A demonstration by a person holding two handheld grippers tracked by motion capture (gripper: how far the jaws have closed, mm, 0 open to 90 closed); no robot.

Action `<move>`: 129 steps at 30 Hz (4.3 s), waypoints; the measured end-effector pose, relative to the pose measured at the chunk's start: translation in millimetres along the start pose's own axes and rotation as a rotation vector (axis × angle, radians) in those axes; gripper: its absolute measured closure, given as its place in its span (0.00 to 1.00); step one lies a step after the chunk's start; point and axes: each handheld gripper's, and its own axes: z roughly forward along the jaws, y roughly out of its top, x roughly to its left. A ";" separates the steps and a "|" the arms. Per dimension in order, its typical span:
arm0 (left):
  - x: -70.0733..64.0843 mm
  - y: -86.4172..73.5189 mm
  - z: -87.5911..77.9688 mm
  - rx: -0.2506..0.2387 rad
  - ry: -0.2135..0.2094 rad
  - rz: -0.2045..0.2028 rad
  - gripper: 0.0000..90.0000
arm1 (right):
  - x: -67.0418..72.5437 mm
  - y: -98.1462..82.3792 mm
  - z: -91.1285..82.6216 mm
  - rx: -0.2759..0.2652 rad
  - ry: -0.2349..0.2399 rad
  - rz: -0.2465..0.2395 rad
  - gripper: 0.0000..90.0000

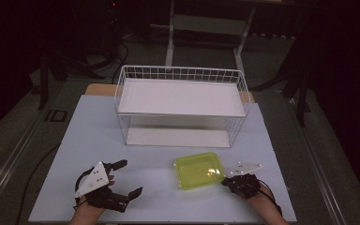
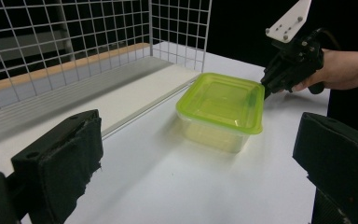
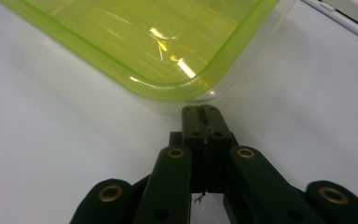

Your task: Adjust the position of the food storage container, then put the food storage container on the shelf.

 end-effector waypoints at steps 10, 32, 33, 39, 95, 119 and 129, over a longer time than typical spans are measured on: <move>-0.1 0.1 0.3 0.000 -0.001 -0.003 0.02 | -10.0 10.3 -0.6 -0.029 -0.015 0.015 1.00; -2.6 -0.2 2.8 0.011 -0.007 0.006 0.02 | 2.7 26.1 20.0 -0.024 0.041 0.005 1.00; -2.5 -0.4 2.9 0.012 -0.008 0.007 0.02 | 3.0 30.3 24.4 -0.018 0.040 -0.001 1.00; -2.0 -0.8 2.4 0.014 -0.009 0.004 0.02 | 8.7 41.5 36.7 -0.015 0.056 -0.016 1.00; 9.5 43.5 47.9 0.274 0.012 -0.394 0.03 | 19.3 83.4 -30.1 -0.145 0.145 0.247 0.16; 25.8 2.3 93.9 0.463 0.040 -0.761 0.48 | -1.0 67.6 21.1 0.071 0.297 0.738 0.44; 26.3 -8.1 94.5 0.475 0.008 -0.792 0.73 | 0.1 66.5 28.8 0.091 0.322 0.750 0.68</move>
